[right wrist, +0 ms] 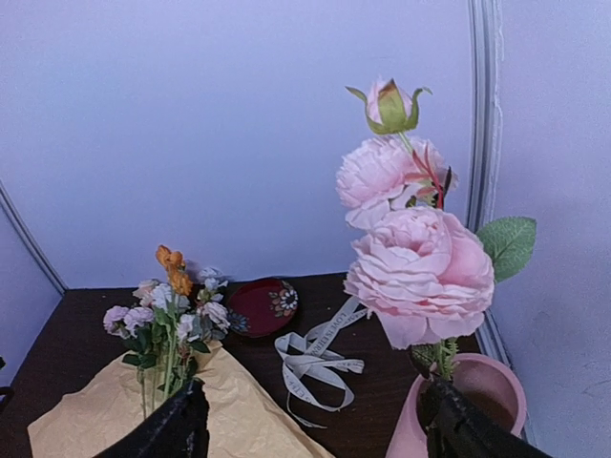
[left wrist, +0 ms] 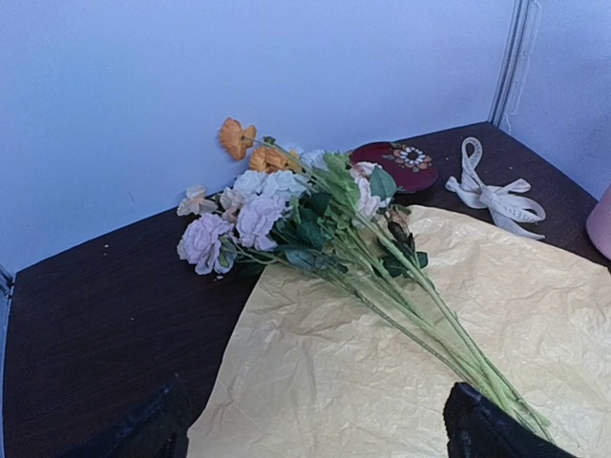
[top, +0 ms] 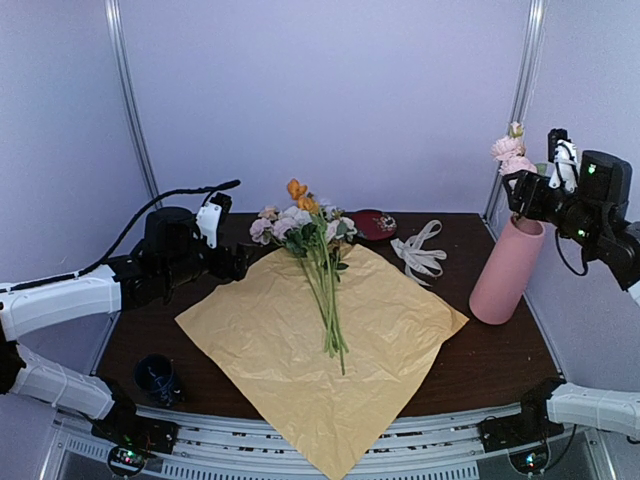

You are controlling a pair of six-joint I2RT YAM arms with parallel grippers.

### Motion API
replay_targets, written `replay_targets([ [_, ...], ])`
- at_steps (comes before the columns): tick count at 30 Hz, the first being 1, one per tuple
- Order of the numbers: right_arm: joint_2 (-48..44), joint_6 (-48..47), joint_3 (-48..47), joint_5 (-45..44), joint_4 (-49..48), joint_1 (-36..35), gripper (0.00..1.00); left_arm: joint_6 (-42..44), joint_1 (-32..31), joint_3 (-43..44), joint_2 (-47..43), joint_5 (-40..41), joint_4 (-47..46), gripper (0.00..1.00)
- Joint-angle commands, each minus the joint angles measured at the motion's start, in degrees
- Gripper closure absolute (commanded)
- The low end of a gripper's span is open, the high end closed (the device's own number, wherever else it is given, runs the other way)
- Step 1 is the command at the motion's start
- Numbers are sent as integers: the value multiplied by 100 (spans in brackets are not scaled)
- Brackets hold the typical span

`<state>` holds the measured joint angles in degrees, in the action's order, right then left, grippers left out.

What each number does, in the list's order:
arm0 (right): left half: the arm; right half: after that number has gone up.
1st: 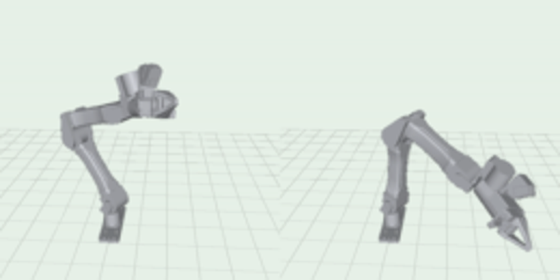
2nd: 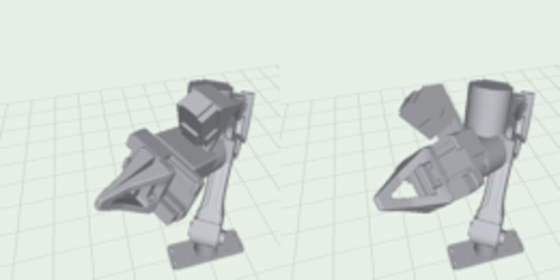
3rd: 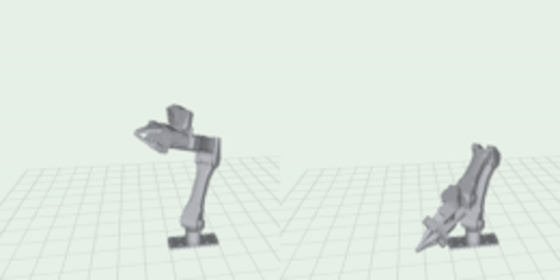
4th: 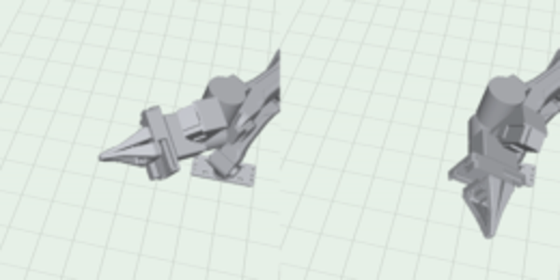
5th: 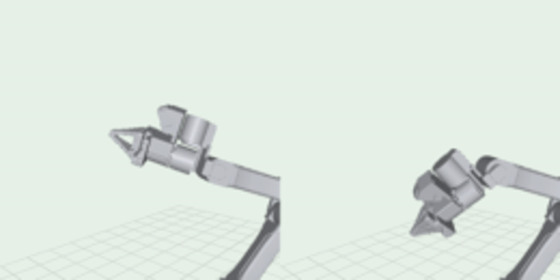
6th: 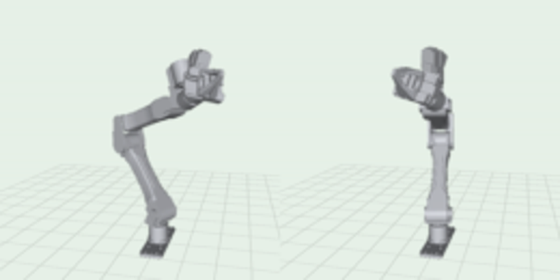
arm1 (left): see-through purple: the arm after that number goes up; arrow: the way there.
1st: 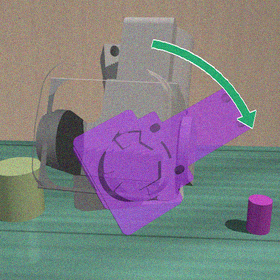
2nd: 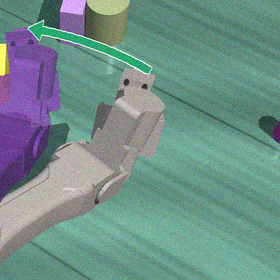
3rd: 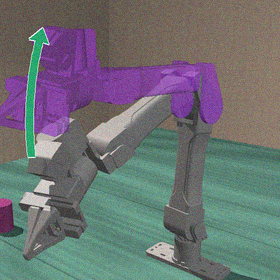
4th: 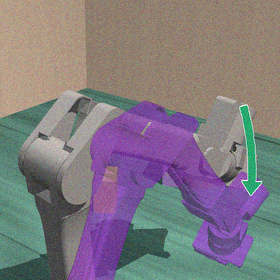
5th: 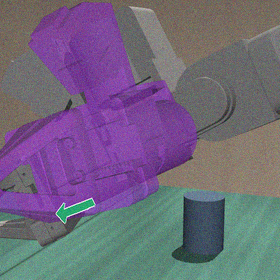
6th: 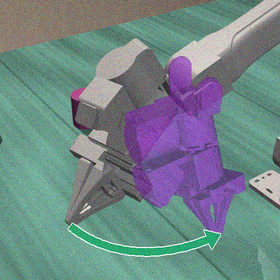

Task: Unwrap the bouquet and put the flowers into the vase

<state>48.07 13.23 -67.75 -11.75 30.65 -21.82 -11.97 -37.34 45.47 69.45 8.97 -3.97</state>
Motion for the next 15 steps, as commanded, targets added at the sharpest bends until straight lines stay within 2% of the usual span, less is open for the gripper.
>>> replay_targets([
  [1, 3, 165, -562, 824, 133, 13, 24, 28, -12, 147, 25, 144, -136, 5],
  [4, 186, 495, -671, 1061, -80, -140, 28, 94, -19, 101, 20, 236, -210, 4],
  [6, 283, 632, -610, 915, -368, -500, 28, 154, -14, 58, 5, 278, -267, 4],
  [9, 500, 711, -375, 337, -1025, -1475, 29, 256, -12, 59, -40, 252, -278, 4],
  [12, 1153, 581, -383, -433, -1502, -2732, 29, 301, -11, 280, -158, 228, -100, 5],
  [15, 1891, 689, -481, -656, -1876, -3319, 29, 415, -17, 510, -446, 197, -67, 5],
])
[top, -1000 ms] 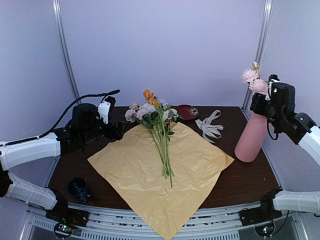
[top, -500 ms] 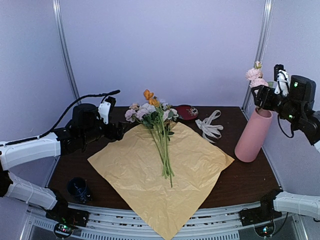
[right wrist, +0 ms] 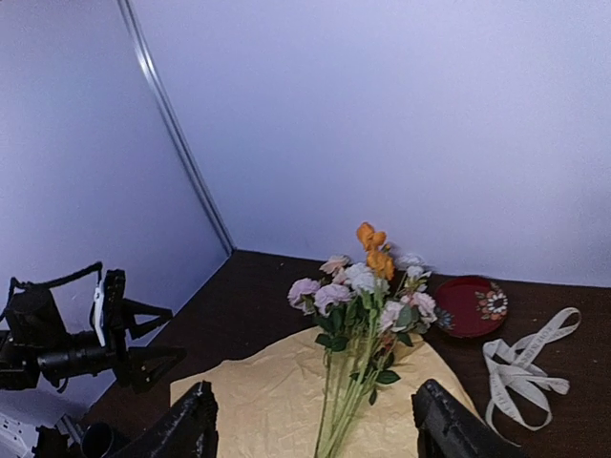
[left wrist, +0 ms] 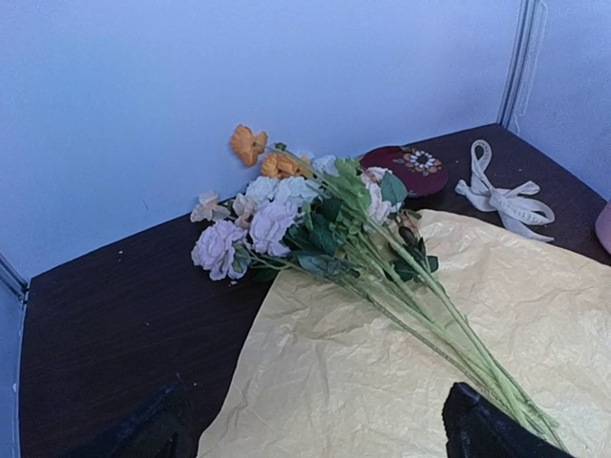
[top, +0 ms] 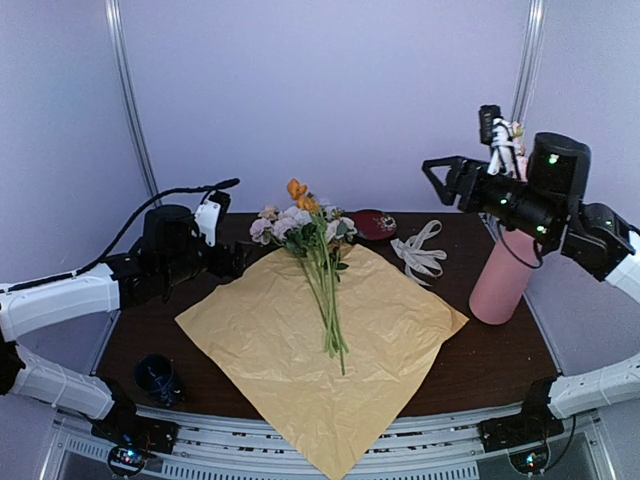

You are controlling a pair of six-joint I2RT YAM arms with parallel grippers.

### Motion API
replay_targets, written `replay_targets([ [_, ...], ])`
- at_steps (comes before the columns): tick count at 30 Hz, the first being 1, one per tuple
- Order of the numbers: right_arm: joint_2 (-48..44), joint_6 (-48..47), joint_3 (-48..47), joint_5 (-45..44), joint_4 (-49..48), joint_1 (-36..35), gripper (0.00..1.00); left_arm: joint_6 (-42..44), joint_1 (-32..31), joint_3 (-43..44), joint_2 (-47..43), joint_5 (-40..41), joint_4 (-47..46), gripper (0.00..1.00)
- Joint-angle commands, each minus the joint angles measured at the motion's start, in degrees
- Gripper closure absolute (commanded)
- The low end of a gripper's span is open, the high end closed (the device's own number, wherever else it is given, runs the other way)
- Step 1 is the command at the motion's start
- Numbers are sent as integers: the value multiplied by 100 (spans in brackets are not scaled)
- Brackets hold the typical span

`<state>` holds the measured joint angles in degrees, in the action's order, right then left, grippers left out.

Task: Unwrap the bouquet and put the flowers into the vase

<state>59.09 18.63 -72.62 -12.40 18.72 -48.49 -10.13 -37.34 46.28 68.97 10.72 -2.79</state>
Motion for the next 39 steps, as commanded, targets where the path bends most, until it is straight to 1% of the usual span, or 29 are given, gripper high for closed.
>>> replay_targets([
  [1, 1007, 266, 40, -534, -876, -718, 30, 324, -11, 423, -521, 33, -284, 5],
  [3, 1430, 617, 240, -365, -1415, -739, 30, 525, -16, 222, -738, 83, -576, 4],
  [5, 1914, 899, 376, -268, -1682, -733, 32, 695, -13, -24, -828, 182, -864, 4],
  [8, 2676, 1252, 389, -252, -1727, -723, 36, 642, -10, -266, -748, 352, -932, 3],
  [12, 3422, 1563, 442, -227, -1579, -666, 47, 350, -11, -530, -668, 256, -1045, 4],
  [14, 3610, 1806, 630, -135, -1499, -624, 53, 254, -12, -560, -653, 152, -1109, 4],
  [18, 3664, 2157, 1322, 136, -1824, -587, 60, 169, -13, -410, -534, -7, -962, 4],
  [22, 3986, 2361, 1492, 488, -1925, -434, 66, 81, -12, -304, -397, -68, -873, 4],
  [26, 4243, 2449, 1450, 834, -2218, -392, 67, 38, -15, -202, -252, -231, -767, 5],
  [33, 4673, 2553, 1329, 1198, -2417, -282, 68, 42, -11, -199, -198, -204, -750, 5],
  [39, 4860, 2575, 1270, 1265, -2474, -275, 68, 46, -12, -160, -109, -226, -720, 5],
])
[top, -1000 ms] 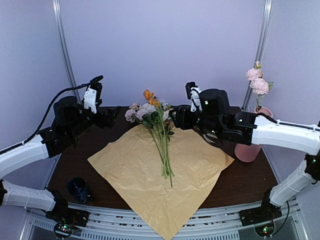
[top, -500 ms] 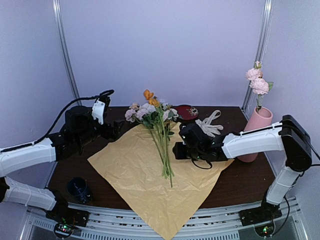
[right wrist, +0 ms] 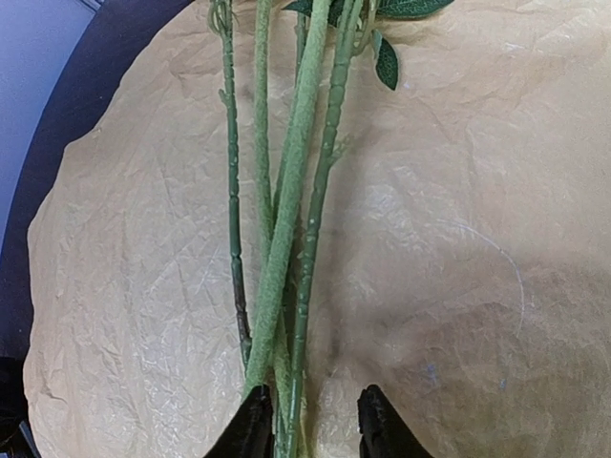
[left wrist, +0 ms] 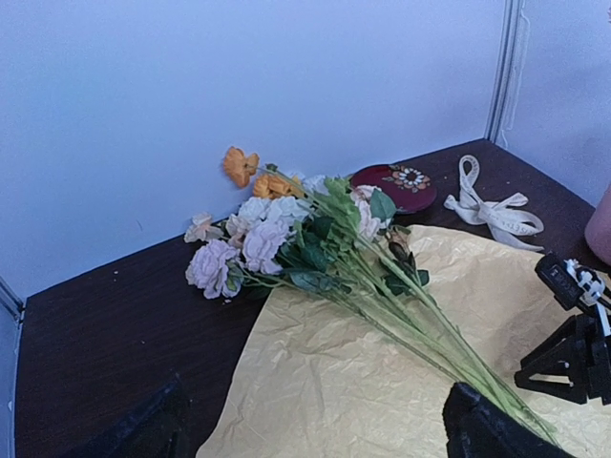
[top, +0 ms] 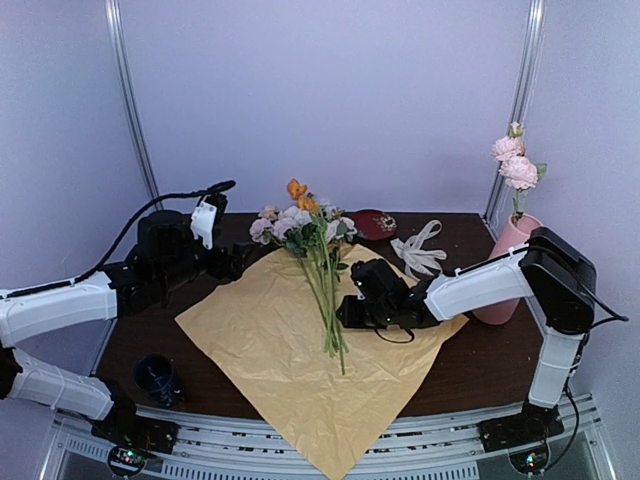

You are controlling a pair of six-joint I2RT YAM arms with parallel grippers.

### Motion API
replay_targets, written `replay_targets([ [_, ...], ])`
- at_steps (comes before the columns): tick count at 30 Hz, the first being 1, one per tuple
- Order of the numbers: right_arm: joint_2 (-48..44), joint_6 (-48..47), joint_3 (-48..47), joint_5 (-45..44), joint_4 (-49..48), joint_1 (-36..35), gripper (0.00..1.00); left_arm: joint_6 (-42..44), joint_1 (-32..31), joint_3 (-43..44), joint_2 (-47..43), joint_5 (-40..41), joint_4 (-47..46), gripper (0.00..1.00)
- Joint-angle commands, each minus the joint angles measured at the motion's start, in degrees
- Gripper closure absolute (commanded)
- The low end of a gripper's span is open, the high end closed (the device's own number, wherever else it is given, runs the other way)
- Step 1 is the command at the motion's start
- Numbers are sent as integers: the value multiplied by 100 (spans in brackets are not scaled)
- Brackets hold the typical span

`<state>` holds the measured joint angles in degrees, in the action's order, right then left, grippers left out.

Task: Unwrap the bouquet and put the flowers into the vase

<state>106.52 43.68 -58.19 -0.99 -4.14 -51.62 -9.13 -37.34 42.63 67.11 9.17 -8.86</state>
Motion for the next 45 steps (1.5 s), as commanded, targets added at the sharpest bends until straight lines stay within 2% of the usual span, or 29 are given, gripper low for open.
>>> replay_targets([
  [1, 134, 77, -168, 128, -203, 37, 68, -56, -16, 214, 93, -81, -108, 5],
  [25, 730, 124, -411, 195, -344, 108, 76, -59, -11, 290, 241, -113, -37, 5],
  [29, 736, 141, -404, 204, -388, 116, 81, -59, -11, 298, 255, -108, -28, 5],
  [38, 507, 211, -241, 163, -521, 125, 100, -63, -13, 307, 258, -117, -28, 5],
  [45, 67, 301, -121, -117, -567, 119, 100, -83, -15, 308, 257, -135, -19, 5],
])
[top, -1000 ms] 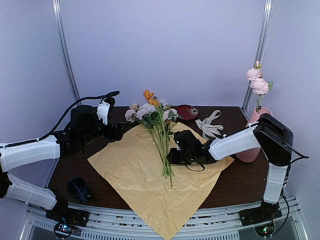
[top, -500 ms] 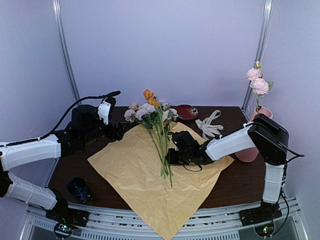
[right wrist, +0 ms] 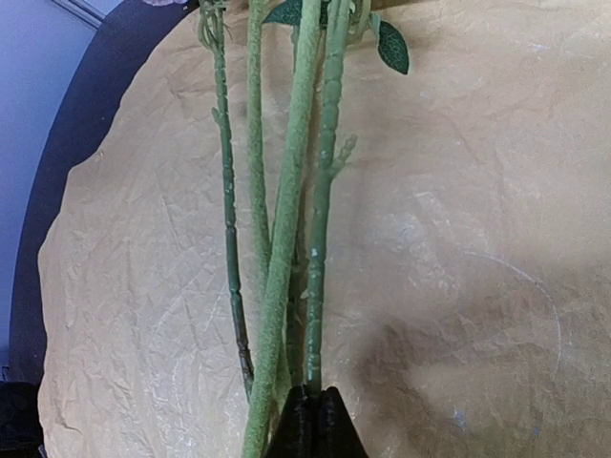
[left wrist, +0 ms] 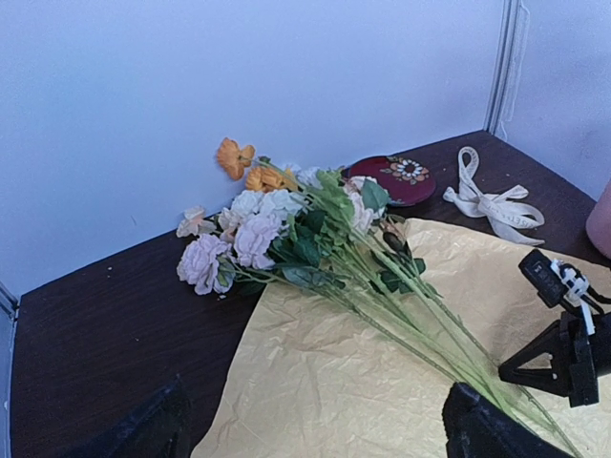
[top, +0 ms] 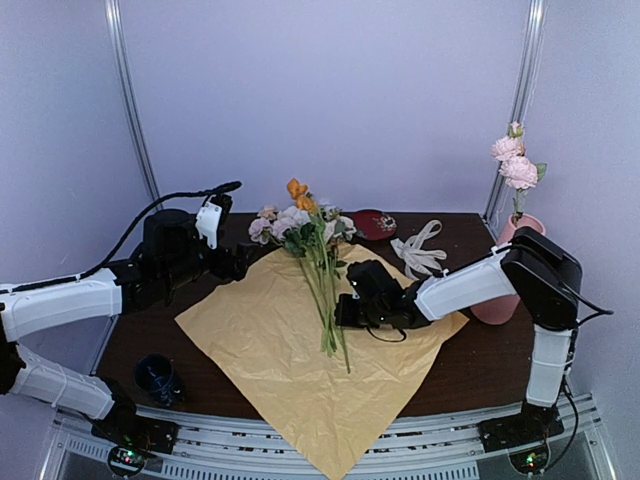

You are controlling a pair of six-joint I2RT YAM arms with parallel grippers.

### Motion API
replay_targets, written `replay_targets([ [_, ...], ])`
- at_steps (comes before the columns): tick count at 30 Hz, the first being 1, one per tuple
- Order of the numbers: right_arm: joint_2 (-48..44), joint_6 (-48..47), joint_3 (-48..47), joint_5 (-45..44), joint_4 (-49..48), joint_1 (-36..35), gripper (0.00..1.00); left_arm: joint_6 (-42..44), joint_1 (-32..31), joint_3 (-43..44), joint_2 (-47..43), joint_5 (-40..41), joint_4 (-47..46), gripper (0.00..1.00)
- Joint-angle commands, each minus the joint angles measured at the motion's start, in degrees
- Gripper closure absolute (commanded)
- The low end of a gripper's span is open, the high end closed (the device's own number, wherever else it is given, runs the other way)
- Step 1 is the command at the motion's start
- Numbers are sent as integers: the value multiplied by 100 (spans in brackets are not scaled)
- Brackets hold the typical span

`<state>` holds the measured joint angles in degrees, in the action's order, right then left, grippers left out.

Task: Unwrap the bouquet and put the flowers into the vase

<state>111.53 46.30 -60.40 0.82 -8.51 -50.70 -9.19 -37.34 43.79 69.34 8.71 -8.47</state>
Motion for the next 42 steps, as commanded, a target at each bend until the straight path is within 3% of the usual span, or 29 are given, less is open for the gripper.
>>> replay_targets([
  [1, -492, 41, 120, -367, -127, 25, 100, -80, -11, 191, 30, -89, -58, 5],
  [11, -1196, -158, 529, -670, -468, 14, 100, -49, -14, 148, -81, 40, -42, 6],
  [20, -2719, -1014, 814, -1329, -803, -278, 100, 84, -15, 4, -407, 91, -93, 6],
  [24, -3449, -1414, 960, -1436, -1341, -580, 100, 37, -81, 147, -618, -944, -184, 5],
  [28, -4069, -1993, 1283, -1773, -2610, -1092, 100, -129, -456, 417, -613, -1752, -420, 6],
  [36, -4071, -2787, 1324, -1566, -4146, -1800, 100, -564, -1723, 788, -215, -3314, -1199, 5],
  [39, -3981, -2854, 1295, -1527, -4442, -1958, 100, -1039, -1839, 874, 13, -4136, -1709, 7],
  [42, -3902, -2863, 1270, -1493, -4586, -2045, 100, -1325, -1868, 873, 150, -4423, -2073, 8],
])
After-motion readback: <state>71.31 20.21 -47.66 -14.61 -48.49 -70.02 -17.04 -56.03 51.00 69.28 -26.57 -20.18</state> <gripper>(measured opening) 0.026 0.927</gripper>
